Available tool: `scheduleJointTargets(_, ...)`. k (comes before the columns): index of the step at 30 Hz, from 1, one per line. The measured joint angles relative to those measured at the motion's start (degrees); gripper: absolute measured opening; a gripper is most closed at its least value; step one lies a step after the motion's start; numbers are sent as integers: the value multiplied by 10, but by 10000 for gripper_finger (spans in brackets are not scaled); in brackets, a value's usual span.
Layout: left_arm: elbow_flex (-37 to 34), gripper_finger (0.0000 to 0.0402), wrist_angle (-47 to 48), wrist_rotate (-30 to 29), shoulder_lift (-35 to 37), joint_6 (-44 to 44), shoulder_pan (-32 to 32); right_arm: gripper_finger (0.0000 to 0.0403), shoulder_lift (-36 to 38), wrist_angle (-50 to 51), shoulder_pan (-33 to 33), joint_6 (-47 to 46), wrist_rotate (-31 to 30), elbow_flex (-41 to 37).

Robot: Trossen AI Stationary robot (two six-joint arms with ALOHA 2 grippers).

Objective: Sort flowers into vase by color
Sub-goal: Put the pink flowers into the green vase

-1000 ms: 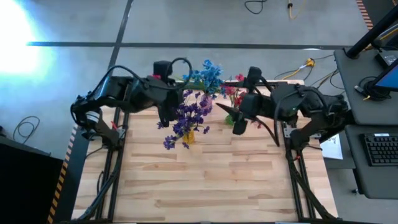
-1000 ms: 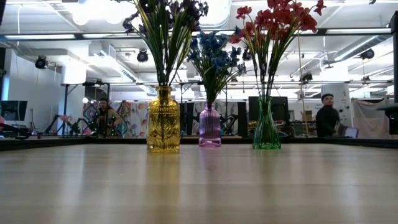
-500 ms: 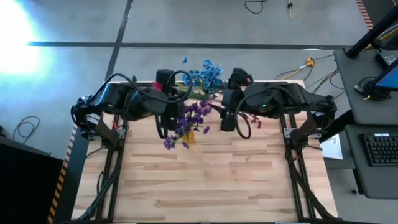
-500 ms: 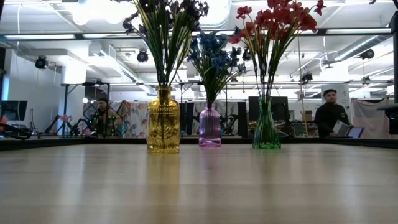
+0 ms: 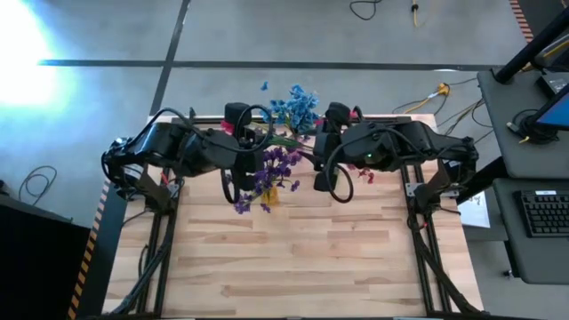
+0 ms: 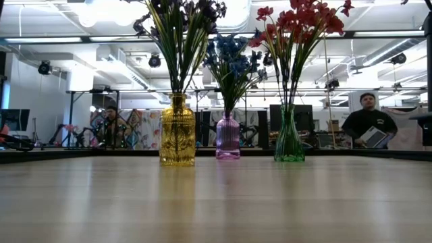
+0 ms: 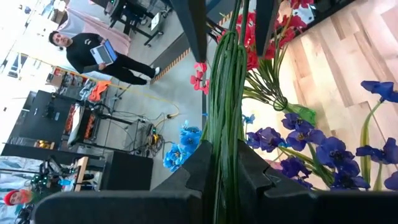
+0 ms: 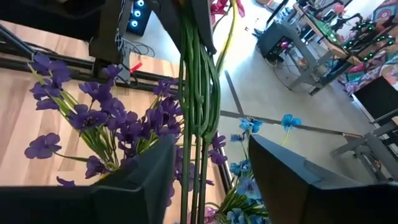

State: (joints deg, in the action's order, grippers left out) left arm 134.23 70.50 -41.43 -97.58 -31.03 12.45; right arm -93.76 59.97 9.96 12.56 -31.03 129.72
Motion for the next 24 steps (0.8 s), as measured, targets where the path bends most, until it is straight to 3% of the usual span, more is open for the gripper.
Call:
scheduleJointTargets(5,0,25,0,0,0,0,0,131,-1,1,0,0,0,0)
scheduleJointTargets(11,0,28,-11,0,0,3,0,28,-1,5,0,9,2,0)
scheduleJointTargets(16,0,71,-11,18,0,3,0,15,-1,17,0,5,1,0)
scheduleJointTargets(24,0,195,-6,16,0,-9,0,13,-1,28,0,5,0,0)
